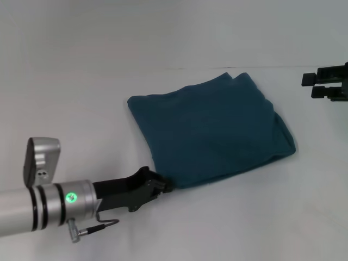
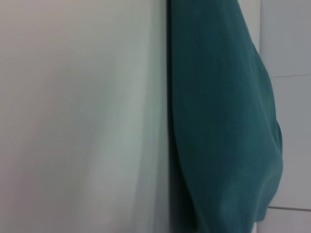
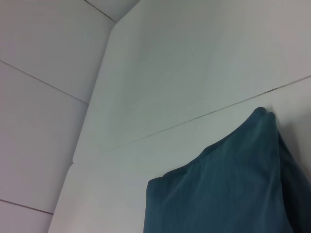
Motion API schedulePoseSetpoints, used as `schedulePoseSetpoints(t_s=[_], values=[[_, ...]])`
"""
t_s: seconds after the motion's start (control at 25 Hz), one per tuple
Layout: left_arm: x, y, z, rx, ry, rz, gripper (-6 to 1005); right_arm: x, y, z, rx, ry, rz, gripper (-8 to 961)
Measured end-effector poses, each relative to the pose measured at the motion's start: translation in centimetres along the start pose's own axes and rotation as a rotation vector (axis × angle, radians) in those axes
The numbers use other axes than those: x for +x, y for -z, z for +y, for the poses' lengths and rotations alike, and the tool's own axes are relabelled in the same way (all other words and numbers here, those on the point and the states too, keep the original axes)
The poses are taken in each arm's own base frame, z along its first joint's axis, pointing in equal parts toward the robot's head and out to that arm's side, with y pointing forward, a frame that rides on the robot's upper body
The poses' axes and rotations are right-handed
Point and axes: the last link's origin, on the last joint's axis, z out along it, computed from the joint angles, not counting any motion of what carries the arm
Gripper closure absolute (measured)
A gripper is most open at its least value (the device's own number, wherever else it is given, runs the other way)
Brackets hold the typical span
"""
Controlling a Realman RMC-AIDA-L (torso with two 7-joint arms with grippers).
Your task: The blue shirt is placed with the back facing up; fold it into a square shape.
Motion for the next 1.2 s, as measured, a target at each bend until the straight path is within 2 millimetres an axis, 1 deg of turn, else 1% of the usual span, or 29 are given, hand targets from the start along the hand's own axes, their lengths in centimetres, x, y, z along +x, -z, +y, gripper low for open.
schedulePoseSetpoints(t_s=[0.04, 0.2, 0.28, 0.48, 0.64, 0.8, 1.2], values=[[0.0, 0.2, -0.1, 0.0, 0.0, 0.004, 969, 0.0, 0.0, 0.0, 0.0, -0.001, 0.0, 384], [0.6, 2.2, -0.9, 0.002, 0.002, 0.04, 969, 0.1, -0.1, -0.1, -0.001, -0.007, 0.003, 385], [1.1, 3.4, -1.3, 0.01, 0.001, 0.058, 969, 0.2, -0.1, -0.1, -0.003, -0.01, 0.005, 385], [2.4, 5.7, -2.0, 0.05, -0.009, 0.082, 970, 0.4, -0.3, -0.1, -0.007, -0.013, 0.009, 385], [3.1, 7.0, -2.4, 0.07, -0.009, 0.103, 966, 0.5, -0.4, 0.0, -0.011, -0.017, 0.013, 386], [3.2, 7.5, -2.5, 0.073, -0.014, 0.105, 948, 0.5, -0.4, -0.1, -0.011, -0.02, 0.012, 386], [2.9, 7.7, -2.3, 0.057, -0.04, 0.09, 903, 0.3, -0.5, 0.0, -0.007, -0.019, 0.008, 387]])
